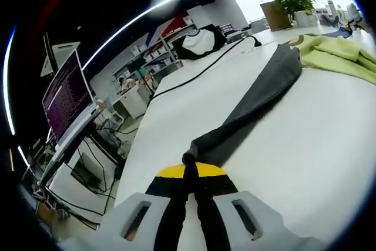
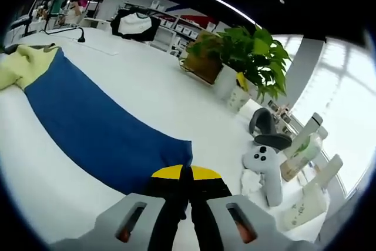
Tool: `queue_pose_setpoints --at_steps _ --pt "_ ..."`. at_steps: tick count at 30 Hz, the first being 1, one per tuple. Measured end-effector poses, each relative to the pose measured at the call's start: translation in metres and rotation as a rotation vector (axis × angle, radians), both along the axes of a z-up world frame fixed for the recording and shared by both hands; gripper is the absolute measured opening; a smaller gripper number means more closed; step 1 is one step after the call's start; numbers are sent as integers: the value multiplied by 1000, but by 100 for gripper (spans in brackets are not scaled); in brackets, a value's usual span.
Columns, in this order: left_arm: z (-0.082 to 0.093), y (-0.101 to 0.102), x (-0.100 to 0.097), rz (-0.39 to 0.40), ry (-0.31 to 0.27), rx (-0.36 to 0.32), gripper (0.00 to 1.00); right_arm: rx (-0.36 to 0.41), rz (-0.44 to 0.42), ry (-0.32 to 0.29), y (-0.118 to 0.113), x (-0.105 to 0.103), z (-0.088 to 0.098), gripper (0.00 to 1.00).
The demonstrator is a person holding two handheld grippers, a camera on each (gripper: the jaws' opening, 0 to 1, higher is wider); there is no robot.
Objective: Fold the garment on the visible template until the final outline fits inside the template.
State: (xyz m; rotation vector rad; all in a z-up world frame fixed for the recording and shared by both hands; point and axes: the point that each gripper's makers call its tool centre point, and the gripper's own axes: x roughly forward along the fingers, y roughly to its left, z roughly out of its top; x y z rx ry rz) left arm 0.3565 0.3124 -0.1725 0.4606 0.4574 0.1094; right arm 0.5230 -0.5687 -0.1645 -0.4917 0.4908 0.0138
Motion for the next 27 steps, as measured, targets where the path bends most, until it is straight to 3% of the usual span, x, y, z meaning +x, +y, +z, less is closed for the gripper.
queue_pose_setpoints --at_steps 27 --pt "-5 9 2 -7 13 19 3 16 -32 8 -18 -3 -8 0"
